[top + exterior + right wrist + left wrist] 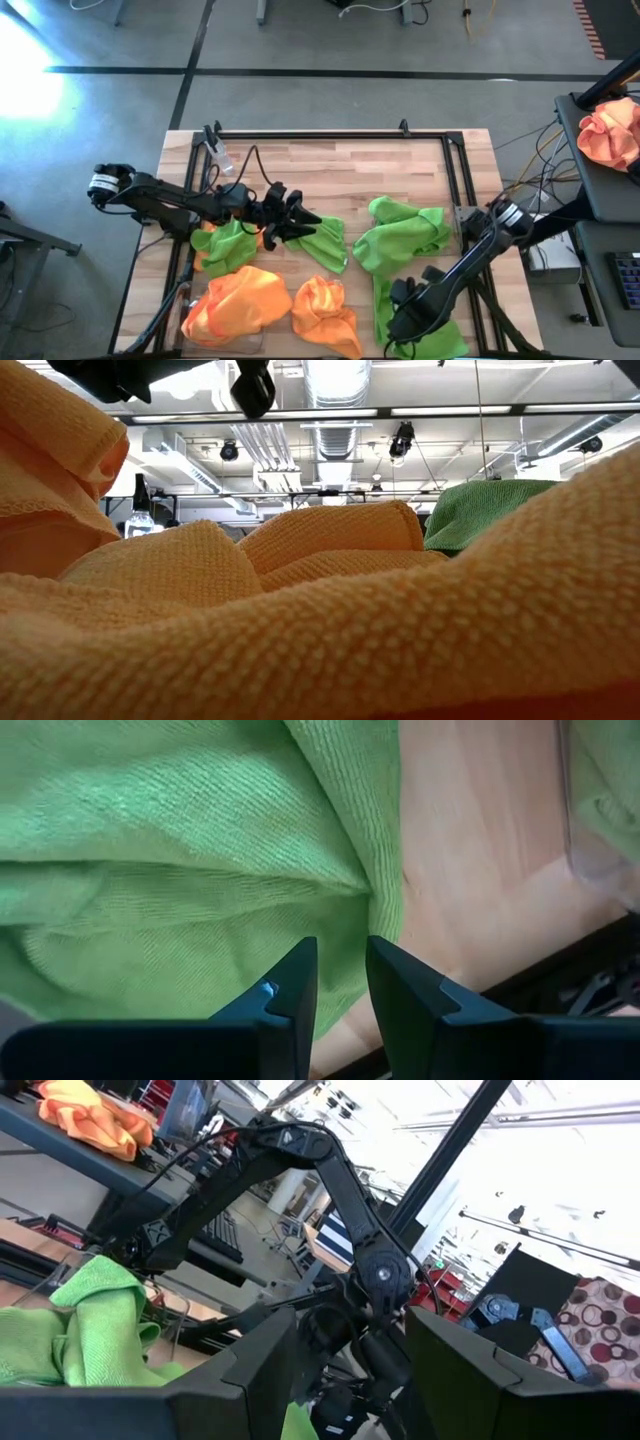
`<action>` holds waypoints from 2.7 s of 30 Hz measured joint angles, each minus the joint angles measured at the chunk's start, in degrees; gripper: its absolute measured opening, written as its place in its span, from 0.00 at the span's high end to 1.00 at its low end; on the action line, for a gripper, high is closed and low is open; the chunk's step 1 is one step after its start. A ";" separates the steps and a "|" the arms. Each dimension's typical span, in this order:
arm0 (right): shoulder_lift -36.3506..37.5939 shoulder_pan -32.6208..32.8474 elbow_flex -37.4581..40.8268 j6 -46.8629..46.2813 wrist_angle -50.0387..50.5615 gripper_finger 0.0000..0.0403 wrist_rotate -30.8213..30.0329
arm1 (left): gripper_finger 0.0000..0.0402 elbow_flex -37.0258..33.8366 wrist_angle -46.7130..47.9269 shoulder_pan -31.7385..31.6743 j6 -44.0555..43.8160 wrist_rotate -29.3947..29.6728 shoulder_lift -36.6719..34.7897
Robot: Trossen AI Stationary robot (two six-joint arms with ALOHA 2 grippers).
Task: Sort microfiber towel by color & place in baskets
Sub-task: Put the bottom right green towel into the right transparent bin
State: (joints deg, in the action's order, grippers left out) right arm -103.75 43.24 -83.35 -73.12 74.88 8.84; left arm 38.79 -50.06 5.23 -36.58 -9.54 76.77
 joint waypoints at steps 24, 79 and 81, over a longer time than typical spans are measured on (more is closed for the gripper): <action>-0.96 -0.02 3.13 1.15 0.92 0.81 -6.26 | 0.57 0.00 -0.07 1.11 0.26 -0.02 0.00; -1.05 -0.39 17.21 3.12 -7.30 0.81 -5.90 | 0.57 0.00 -0.50 1.11 -0.17 0.00 0.00; -1.04 -0.39 17.20 3.17 -7.49 0.85 -5.90 | 0.57 0.00 -0.50 1.11 -0.17 0.01 0.00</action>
State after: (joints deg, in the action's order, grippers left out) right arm -104.79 42.85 -66.15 -69.95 67.39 2.94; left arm 38.79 -50.57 6.35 -36.75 -9.53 76.77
